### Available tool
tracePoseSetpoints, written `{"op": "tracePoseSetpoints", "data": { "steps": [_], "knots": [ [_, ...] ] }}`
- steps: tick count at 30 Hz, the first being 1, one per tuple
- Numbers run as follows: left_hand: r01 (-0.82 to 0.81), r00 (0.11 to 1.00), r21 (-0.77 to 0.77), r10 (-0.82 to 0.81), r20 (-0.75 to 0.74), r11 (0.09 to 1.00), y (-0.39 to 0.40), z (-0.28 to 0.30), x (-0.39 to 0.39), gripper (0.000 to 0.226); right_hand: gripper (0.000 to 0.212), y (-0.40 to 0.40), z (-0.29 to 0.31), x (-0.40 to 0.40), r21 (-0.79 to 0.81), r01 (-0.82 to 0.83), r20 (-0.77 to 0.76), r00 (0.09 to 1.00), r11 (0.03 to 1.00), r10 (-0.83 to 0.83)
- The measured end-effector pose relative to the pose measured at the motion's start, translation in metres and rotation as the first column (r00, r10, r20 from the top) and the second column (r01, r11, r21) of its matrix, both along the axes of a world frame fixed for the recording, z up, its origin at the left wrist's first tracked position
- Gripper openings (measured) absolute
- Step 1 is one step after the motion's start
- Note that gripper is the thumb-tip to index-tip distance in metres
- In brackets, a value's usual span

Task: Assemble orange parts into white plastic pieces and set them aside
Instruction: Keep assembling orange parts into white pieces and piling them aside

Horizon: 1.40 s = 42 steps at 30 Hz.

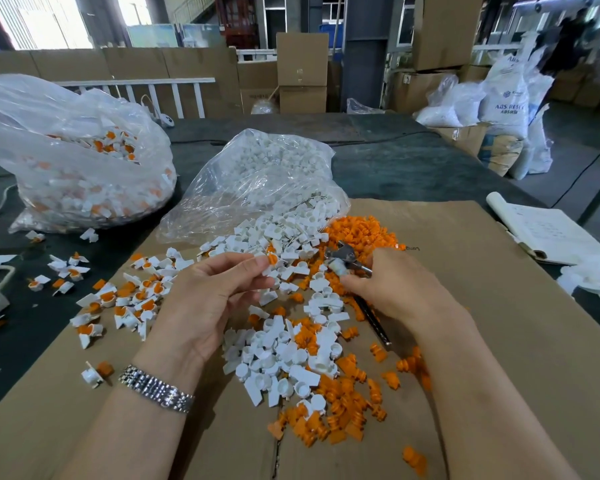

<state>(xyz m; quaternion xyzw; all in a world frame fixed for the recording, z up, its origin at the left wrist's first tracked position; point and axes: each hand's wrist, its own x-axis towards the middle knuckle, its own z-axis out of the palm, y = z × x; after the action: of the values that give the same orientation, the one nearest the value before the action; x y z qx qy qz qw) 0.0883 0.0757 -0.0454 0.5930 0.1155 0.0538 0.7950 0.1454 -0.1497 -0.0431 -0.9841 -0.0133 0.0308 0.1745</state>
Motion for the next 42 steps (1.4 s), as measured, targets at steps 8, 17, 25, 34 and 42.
{"op": "tracePoseSetpoints", "data": {
  "steps": [8, 17, 25, 34, 42],
  "knots": [
    [-0.016, 1.0, -0.016, 0.016, 0.014, 1.0, -0.003, 0.0, -0.001, 0.008, 0.034, 0.005, 0.009, -0.011, -0.058, -0.091, 0.074, 0.993, 0.994, 0.095],
    [-0.045, 0.992, -0.03, 0.048, 0.121, 0.999, -0.003, 0.0, -0.003, 0.013, 0.033, 0.014, 0.047, -0.034, 0.285, -0.358, -0.005, 0.927, 0.889, 0.375],
    [-0.069, 0.983, -0.043, 0.075, 0.167, 0.997, -0.005, -0.002, -0.002, 0.021, 0.049, 0.028, 0.052, -0.04, 0.3, -0.401, -0.082, 0.893, 0.865, 0.442],
    [-0.093, 0.978, -0.029, 0.096, 0.183, 0.995, -0.009, -0.002, -0.002, 0.026, 0.049, 0.032, 0.049, -0.042, 0.291, -0.43, -0.073, 0.881, 0.854, 0.468],
    [-0.091, 0.981, -0.028, 0.095, 0.167, 0.995, -0.009, -0.004, -0.001, 0.012, 0.032, 0.042, 0.04, -0.045, 0.22, -0.426, -0.029, 0.896, 0.877, 0.442]
  ]
}}
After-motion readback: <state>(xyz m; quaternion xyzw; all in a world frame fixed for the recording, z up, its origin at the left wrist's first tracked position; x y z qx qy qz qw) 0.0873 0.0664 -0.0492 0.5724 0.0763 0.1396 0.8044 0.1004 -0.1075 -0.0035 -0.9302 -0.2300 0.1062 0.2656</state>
